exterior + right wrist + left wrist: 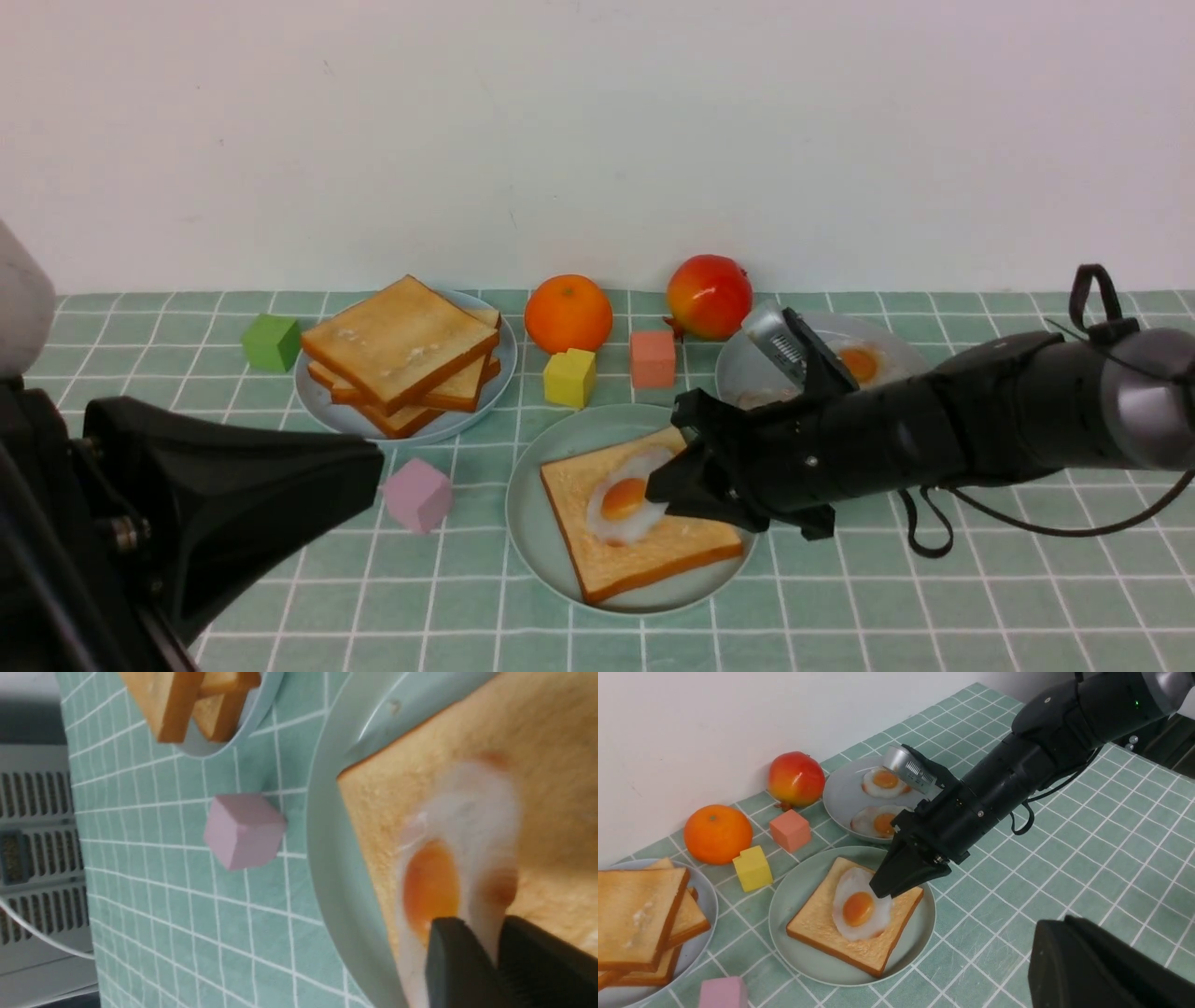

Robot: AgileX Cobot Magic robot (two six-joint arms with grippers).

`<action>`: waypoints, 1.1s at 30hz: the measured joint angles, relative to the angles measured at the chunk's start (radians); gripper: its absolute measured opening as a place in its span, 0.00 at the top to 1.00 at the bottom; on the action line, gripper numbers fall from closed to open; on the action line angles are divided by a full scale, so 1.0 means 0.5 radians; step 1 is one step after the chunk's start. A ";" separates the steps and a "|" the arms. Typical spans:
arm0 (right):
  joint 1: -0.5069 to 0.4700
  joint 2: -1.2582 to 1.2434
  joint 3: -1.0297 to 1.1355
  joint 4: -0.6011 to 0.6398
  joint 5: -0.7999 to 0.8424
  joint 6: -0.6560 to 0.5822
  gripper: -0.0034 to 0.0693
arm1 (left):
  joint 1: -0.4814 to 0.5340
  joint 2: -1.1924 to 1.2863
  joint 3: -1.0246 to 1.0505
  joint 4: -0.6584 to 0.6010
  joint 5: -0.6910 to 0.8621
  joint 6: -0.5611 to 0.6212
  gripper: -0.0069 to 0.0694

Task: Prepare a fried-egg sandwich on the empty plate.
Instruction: Use the right arm to place the fried egg on the slice of bread in the middle, then use the left arm to grab a slice of bread

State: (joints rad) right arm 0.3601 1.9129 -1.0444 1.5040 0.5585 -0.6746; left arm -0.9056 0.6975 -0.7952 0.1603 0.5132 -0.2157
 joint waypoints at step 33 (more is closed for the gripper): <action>0.065 -2.014 0.000 -2.238 0.847 0.873 0.95 | 1.194 1.927 -1.143 -0.833 0.595 0.937 0.93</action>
State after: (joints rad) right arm 0.3927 0.9058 -1.0444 0.3852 0.9822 -0.2379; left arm -0.3086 1.6612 -1.3667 -0.2560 0.8105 0.2530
